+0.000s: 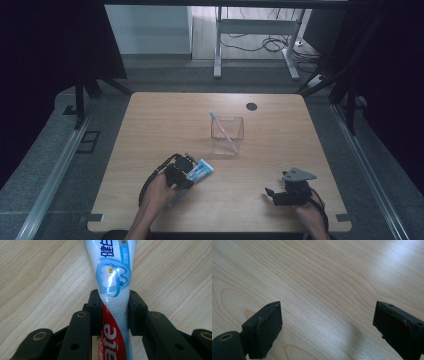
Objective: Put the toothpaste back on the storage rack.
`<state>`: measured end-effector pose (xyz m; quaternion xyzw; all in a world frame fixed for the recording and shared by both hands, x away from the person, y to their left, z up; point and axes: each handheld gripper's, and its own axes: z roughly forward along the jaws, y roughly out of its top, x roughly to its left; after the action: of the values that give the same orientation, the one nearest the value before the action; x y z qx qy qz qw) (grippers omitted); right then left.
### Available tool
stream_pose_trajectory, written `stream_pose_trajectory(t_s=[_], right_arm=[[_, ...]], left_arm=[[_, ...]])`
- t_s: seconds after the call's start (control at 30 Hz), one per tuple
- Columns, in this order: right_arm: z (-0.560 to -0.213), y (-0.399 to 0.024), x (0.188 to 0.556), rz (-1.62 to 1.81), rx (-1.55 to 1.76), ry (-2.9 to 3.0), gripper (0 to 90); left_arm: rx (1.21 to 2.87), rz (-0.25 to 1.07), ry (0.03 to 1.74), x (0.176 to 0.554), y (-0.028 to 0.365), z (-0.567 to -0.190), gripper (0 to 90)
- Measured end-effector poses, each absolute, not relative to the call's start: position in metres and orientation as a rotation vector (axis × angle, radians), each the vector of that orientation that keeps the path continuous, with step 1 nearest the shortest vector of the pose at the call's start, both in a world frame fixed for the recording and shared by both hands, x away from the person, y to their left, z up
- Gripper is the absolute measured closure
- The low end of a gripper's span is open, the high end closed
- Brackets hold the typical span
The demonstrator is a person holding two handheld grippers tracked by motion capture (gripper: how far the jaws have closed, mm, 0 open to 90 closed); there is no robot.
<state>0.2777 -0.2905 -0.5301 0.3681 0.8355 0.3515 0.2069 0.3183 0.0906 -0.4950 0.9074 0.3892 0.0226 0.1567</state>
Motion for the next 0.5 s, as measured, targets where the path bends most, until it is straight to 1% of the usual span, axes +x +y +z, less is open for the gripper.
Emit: stream_pose_trajectory(t_s=[0.23,0.5], right_arm=[[-0.531,-0.291,0.278,0.98,1.029,2.328,9.1],[-0.532,-0.292,0.279,0.995,1.05,2.325,9.1]], left_arm=[[2.561,0.064,1.1,0.318,0.096,-0.494,70.1],[2.521,0.085,1.084,0.317,0.101,-0.481,70.6]])
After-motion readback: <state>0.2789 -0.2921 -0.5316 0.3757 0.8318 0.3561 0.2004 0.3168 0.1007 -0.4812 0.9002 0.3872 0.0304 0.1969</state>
